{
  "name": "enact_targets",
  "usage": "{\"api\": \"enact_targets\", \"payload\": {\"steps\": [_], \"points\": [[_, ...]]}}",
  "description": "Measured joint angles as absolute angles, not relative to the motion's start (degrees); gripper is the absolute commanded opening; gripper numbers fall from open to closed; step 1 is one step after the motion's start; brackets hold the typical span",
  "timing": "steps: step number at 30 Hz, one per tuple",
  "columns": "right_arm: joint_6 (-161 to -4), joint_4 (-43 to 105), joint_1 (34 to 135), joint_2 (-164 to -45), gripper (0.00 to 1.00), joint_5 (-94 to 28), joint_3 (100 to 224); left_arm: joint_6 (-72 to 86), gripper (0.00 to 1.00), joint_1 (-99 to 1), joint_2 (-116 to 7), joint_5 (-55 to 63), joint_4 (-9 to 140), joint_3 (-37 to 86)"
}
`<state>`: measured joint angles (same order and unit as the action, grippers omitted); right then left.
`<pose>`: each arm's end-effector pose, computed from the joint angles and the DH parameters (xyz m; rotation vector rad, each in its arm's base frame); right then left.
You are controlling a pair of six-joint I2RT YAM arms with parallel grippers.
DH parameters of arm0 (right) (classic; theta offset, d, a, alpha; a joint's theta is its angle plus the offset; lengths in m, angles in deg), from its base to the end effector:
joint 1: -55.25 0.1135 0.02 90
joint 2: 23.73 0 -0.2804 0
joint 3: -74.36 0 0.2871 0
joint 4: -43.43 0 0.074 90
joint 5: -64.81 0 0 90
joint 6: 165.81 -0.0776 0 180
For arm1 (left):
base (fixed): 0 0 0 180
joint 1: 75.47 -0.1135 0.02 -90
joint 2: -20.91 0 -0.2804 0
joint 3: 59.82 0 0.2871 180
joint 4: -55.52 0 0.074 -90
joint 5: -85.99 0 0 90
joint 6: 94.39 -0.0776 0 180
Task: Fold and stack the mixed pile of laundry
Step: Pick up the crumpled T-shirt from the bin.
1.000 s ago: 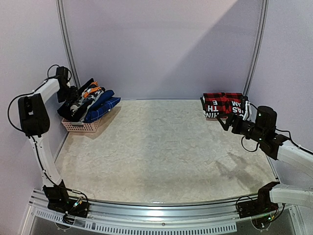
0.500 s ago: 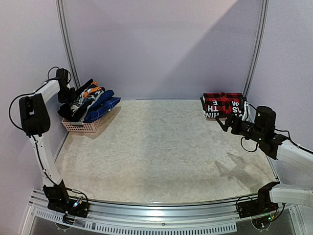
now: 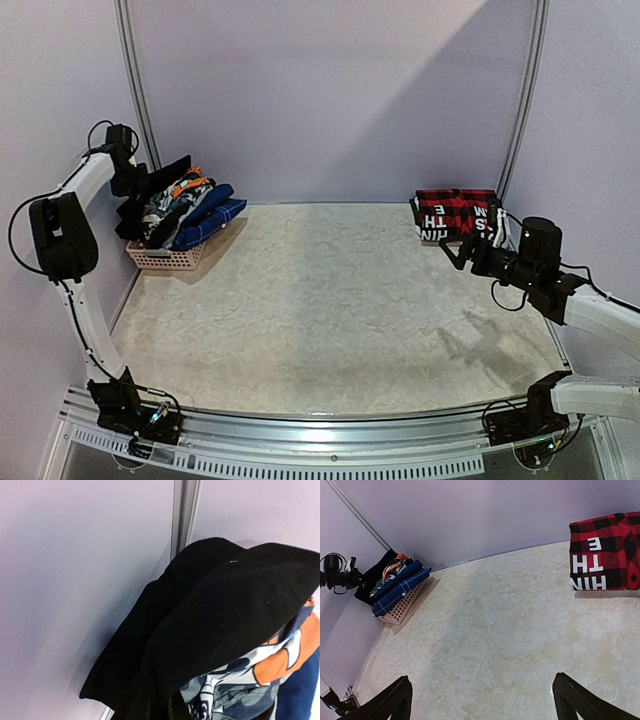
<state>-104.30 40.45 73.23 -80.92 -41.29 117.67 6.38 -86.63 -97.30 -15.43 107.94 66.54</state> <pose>0.2682 0.1097 0.2372 -0.0248 1.9355 0.8136 0.5309 0.1204 0.2965 -0.5406 2.2729 0.2368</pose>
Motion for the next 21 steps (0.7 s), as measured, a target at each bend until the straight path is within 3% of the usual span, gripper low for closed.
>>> {"api": "enact_targets", "payload": {"steps": [21], "points": [[-104.6, 40.7, 73.2, -82.1, 0.99, -42.9, 118.2, 8.2, 0.0, -82.4, -80.5, -15.1, 111.4, 69.3]]}}
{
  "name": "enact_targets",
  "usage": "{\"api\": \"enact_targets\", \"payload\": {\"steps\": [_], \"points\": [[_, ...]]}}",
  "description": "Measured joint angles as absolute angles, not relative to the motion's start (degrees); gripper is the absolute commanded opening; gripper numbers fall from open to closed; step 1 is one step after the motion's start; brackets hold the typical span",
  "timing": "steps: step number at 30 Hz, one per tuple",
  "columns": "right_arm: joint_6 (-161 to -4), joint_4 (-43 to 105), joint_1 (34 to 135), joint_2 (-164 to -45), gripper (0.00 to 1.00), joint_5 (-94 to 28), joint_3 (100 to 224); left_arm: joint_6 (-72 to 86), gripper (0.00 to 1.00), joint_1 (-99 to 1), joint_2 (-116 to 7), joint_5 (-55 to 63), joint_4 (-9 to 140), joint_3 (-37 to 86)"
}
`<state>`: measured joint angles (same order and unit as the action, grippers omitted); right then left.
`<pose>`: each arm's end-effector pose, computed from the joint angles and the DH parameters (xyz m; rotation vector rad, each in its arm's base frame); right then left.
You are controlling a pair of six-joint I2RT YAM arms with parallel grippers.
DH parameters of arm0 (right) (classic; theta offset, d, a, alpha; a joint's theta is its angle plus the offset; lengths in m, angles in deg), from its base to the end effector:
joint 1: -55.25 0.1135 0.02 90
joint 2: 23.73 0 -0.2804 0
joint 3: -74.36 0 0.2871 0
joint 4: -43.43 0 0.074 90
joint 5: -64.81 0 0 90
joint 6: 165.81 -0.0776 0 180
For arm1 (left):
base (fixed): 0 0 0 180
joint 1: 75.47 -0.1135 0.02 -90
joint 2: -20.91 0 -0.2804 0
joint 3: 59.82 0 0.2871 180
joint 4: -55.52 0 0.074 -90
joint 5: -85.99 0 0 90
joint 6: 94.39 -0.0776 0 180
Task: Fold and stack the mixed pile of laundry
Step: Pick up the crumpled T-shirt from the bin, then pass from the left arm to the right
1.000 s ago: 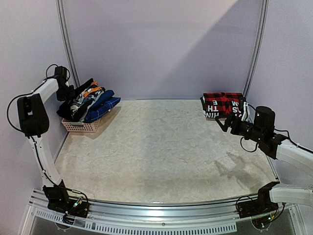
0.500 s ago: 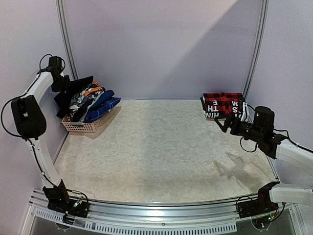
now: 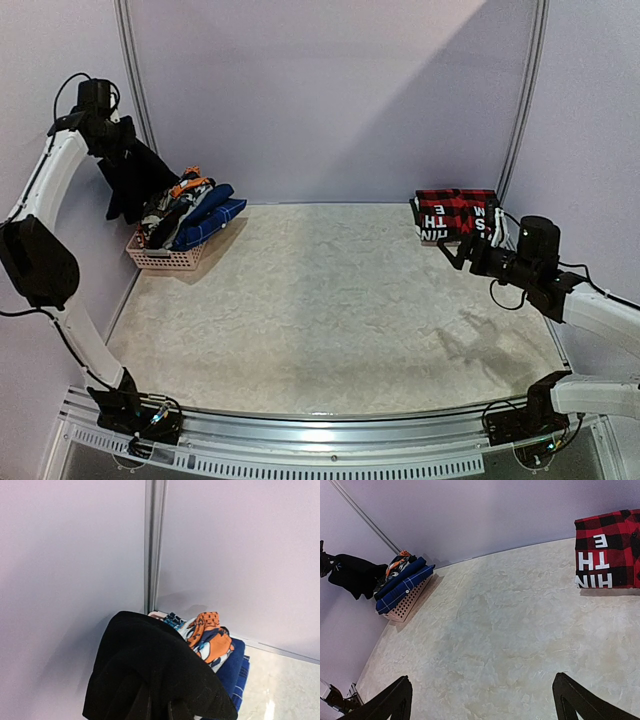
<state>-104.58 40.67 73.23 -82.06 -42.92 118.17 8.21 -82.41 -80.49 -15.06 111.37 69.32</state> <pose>0.2704 0.1126 0.2362 -0.0392 1.9463 0.8418 0.4568 0.0706 0.4513 -0.4652 2.0010 0.1374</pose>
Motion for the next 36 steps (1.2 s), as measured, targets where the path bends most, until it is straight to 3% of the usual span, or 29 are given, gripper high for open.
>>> {"api": "enact_targets", "payload": {"steps": [10, 28, 36], "points": [[-105.1, 40.8, 73.2, -82.1, 0.99, -43.8, 118.4, 8.5, 0.0, -74.7, -72.3, -14.5, 112.2, 68.6], [-105.3, 47.2, 73.6, -85.5, 0.99, -51.1, 118.7, 9.9, 0.0, -58.4, -64.3, -1.6, 108.0, 55.7], [-102.1, 53.2, 83.0, -94.6, 0.97, -56.4, 120.7, 17.0, 0.0, -55.3, -64.1, 2.9, 100.1, 49.8]]}}
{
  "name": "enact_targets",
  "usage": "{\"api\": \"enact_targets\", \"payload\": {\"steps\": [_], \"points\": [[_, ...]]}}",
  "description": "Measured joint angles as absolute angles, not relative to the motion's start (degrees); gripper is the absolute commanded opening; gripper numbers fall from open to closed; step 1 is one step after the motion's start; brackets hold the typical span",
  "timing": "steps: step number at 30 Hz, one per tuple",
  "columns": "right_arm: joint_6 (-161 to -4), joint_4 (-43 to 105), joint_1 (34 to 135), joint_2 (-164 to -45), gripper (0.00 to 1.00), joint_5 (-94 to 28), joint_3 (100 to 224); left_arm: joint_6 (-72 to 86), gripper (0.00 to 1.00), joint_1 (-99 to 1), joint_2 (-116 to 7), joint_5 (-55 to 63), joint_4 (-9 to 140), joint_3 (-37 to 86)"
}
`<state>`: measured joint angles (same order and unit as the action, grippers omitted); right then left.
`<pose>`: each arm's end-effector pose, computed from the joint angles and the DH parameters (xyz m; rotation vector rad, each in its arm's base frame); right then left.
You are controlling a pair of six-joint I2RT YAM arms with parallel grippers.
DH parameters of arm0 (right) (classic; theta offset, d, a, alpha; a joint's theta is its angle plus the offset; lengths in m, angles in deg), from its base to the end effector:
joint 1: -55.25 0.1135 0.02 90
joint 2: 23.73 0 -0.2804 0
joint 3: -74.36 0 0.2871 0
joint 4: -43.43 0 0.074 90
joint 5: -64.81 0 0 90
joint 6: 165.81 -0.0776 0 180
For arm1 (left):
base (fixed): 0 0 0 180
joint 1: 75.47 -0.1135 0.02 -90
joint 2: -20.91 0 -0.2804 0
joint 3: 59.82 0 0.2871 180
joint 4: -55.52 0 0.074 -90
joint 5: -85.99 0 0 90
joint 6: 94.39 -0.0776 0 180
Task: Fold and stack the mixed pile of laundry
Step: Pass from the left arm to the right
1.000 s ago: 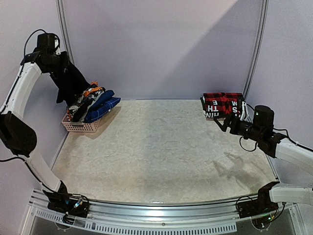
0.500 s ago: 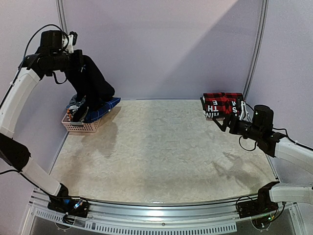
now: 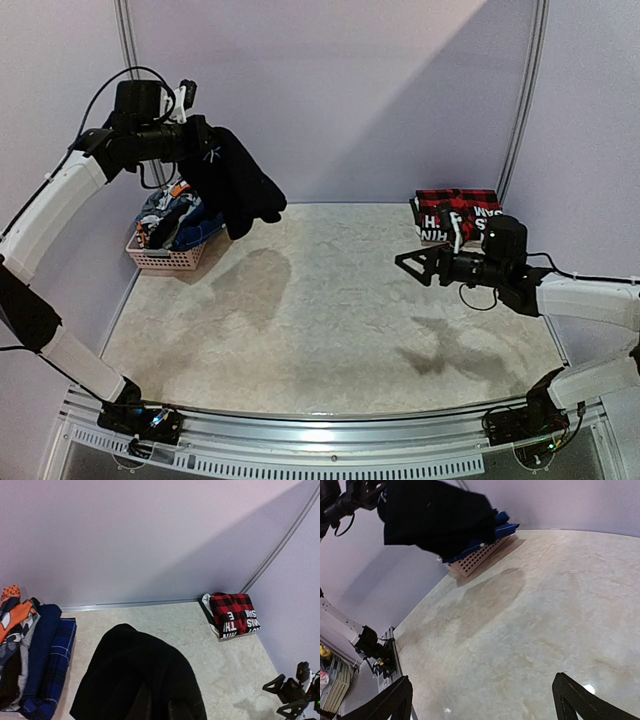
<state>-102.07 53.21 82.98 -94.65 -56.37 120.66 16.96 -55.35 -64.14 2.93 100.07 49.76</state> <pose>0.2690 0.1868 0.2229 -0.4340 1.9020 1.1405 0.3713 -0.1460 0.4603 0.0622 1.9633 -0.5976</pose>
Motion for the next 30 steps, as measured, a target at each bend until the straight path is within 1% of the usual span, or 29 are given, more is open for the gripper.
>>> {"api": "enact_targets", "payload": {"steps": [2, 5, 12, 20, 27, 30], "points": [[-100.2, 53.4, 86.3, -97.6, 0.94, -57.0, 122.6, 18.2, 0.0, -54.5, -64.2, 4.9, 98.7, 48.8], [-99.2, 54.9, 88.6, -100.5, 0.89, -57.5, 124.4, 19.4, 0.0, -53.6, -64.3, 8.3, 96.4, 48.0], [-101.5, 62.0, 89.0, -110.2, 0.81, -60.1, 131.1, 21.0, 0.0, -51.5, -64.4, 19.6, 90.3, 44.1], [-109.1, 69.8, 89.0, -119.6, 0.79, -65.9, 138.3, 19.8, 0.0, -47.8, -64.4, 30.0, 87.2, 40.3], [-112.6, 72.6, 89.0, -123.2, 0.76, -68.8, 140.1, 18.2, 0.0, -45.3, -64.4, 33.9, 85.7, 39.5], [-113.6, 73.0, 89.0, -124.1, 0.77, -69.2, 140.2, 17.9, 0.0, -44.8, -64.4, 34.4, 85.5, 39.4]]}}
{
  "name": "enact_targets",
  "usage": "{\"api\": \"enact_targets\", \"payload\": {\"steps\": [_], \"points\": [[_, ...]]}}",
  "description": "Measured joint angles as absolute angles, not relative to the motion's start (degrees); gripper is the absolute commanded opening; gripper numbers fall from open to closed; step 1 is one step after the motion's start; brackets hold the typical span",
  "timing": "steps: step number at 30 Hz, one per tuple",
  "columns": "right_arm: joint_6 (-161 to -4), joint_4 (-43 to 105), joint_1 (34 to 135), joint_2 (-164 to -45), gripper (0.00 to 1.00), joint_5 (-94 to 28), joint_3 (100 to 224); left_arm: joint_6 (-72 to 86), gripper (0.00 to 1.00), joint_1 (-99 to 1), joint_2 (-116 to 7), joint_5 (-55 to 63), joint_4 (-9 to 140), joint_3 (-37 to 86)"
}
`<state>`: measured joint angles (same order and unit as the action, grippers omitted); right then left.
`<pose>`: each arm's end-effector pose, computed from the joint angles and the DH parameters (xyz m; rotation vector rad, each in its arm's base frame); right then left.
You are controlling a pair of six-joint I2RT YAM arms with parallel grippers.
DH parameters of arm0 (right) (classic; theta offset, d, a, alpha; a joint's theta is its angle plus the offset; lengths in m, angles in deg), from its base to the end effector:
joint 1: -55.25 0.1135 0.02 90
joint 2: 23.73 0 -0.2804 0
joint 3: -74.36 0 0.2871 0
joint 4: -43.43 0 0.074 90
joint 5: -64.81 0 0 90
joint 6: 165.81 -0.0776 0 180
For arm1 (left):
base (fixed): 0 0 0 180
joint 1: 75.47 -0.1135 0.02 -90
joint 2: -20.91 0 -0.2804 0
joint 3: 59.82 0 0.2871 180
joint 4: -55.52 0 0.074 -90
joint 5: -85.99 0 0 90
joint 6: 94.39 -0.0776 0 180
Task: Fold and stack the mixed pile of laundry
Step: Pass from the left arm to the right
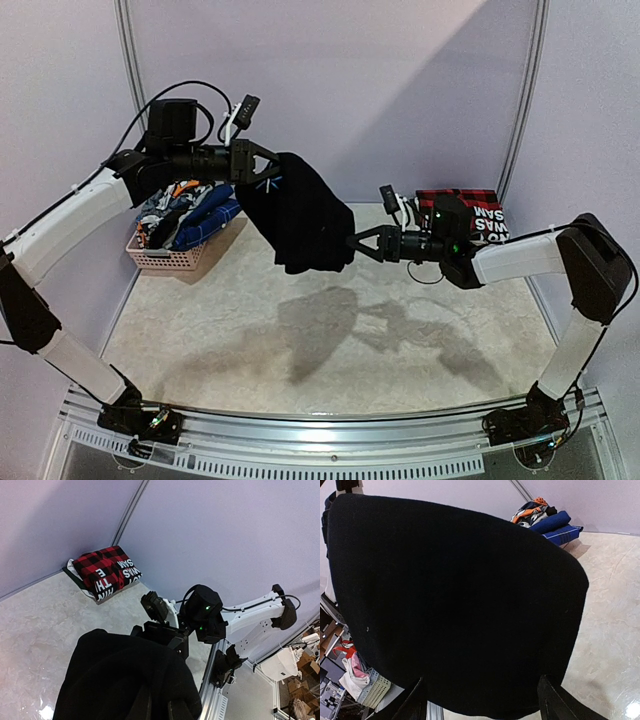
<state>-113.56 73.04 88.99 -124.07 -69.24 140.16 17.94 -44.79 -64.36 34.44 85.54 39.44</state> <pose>0.3327 0.2871 0.2154 -0.5952 1.7937 1.5313 0.3237 -0.2481 0.4251 0.6414 1.8744 -1.2420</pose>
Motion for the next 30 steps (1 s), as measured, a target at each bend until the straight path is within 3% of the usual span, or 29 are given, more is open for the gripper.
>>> {"api": "enact_targets", "payload": {"steps": [10, 14, 17, 27, 30], "points": [[-111.8, 68.8, 89.0, -124.4, 0.87, -67.1, 140.2, 16.9, 0.0, -44.0, -64.4, 34.6, 85.4, 39.4], [-111.5, 68.2, 89.0, -124.4, 0.85, -66.6, 140.2, 16.6, 0.0, -43.6, -64.4, 34.6, 85.5, 39.4], [-111.5, 68.1, 89.0, -124.4, 0.72, -66.4, 140.2, 16.3, 0.0, -43.4, -64.4, 34.6, 85.5, 39.4], [-111.1, 65.5, 89.0, -122.4, 0.09, -64.8, 139.2, 15.4, 0.0, -43.2, -64.4, 33.3, 85.9, 39.4], [-110.2, 63.0, 89.0, -120.1, 0.0, -63.9, 138.9, 15.2, 0.0, -43.2, -64.4, 32.4, 85.8, 38.7]]}}
